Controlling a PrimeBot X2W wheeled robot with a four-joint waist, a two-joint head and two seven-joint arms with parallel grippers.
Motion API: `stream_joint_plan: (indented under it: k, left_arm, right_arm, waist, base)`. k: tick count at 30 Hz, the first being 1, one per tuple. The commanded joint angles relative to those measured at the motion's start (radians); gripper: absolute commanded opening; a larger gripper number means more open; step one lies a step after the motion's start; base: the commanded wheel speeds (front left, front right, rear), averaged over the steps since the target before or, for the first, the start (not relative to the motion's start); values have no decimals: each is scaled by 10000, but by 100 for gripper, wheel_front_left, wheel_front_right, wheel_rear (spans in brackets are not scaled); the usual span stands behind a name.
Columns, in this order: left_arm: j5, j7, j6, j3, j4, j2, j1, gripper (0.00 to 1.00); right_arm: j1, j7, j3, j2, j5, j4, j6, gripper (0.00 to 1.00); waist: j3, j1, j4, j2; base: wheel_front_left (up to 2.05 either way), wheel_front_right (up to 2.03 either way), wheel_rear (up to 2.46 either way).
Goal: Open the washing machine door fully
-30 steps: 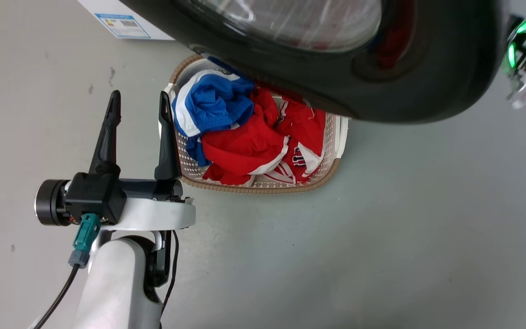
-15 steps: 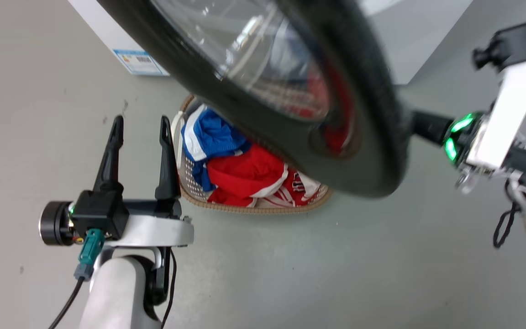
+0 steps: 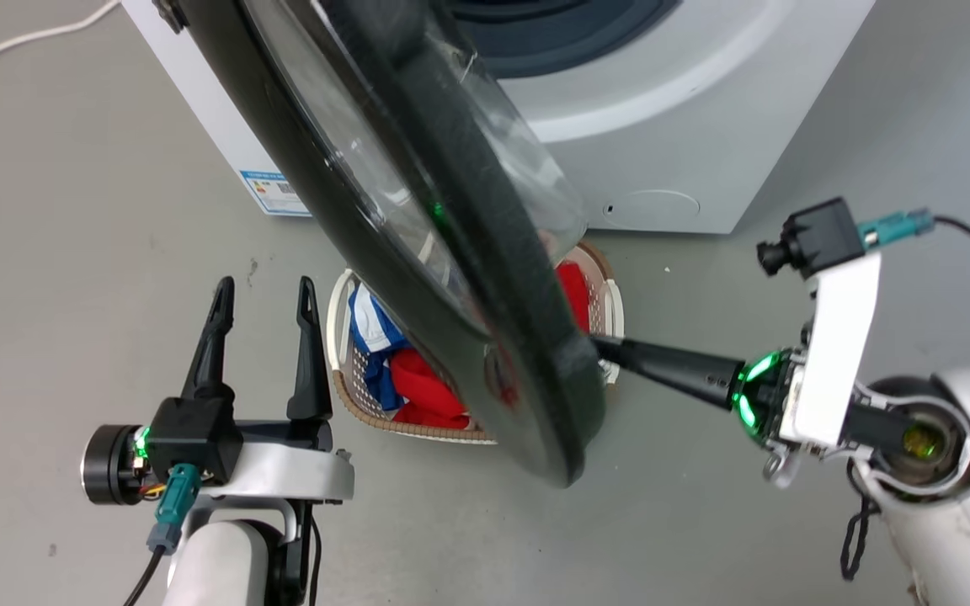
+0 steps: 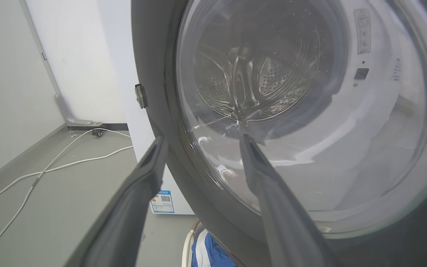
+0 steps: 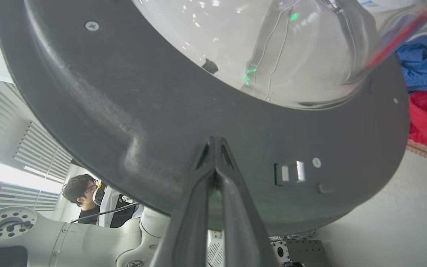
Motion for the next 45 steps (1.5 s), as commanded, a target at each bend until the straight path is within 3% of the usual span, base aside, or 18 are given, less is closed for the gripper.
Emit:
stream_joint_plan:
  k: [1, 8, 16, 24, 30, 32, 34, 35, 36, 37, 45]
  left_arm:
    - [-23, -24, 4, -4, 21, -3, 117, 100]
    - [-44, -24, 44, 14, 50, -5, 413, 100]
    - [-22, -24, 7, 13, 95, -3, 602, 100]
    - [33, -24, 11, 114, 162, -3, 838, 100]
    - [-14, -24, 25, 127, 230, -5, 1080, 100]
    - [-38, -24, 17, 99, 257, -2, 1141, 100]
    - [-50, -24, 21, 78, 264, -3, 1198, 100]
    - [-50, -24, 21, 78, 264, -3, 1198, 100]
    - [-54, -24, 26, 67, 266, -3, 1238, 100]
    - [-49, -24, 30, 72, 272, -3, 1289, 100]
    - [-16, -24, 13, 155, 240, -3, 1552, 100]
  right_arm:
    - [267, -21, 113, 106, -28, -176, 29, 0]
    - [1265, -113, 644, 370, -105, -749, 27, 0]
    - [1938, -382, 962, 756, -85, -540, 27, 0]
    - [2397, -902, 784, 970, -121, -333, 27, 0]
    - [2848, -1920, 189, 1123, -267, -591, 27, 0]
    - [3040, -2383, -78, 1177, -318, -722, 27, 13]
    - [3215, -2934, -433, 1223, -393, -862, 27, 44]
    - [3215, -2934, -433, 1223, -393, -862, 27, 44]
    - [3312, -3214, -603, 1240, -446, -928, 27, 84]
    - [3405, -3564, -812, 1245, -566, -1033, 27, 100]
    - [4045, -6740, -2244, 1297, -1774, -1638, 27, 100]
  waist:
    - [-112, 1, 39, 0]
    - [-495, 1, 27, 0]
    - [-731, 1, 51, 0]
    - [-1117, 1, -64, 0]
    - [-1495, 1, -185, 0]
    - [-1618, 1, -186, 0]
    - [-1741, 1, -190, 0]
    - [-1741, 1, -190, 0]
    - [-1803, 1, -188, 0]
    - [-1861, 1, -187, 0]
    - [-2183, 1, -176, 0]
  base:
    - [0, 0, 0]
    - [0, 0, 0]
    - [0, 0, 0]
    - [0, 0, 0]
    - [0, 0, 0]
    - [0, 0, 0]
    - [0, 0, 0]
    - [0, 0, 0]
    - [0, 0, 0]
    - [0, 0, 0]
    - [0, 0, 0]
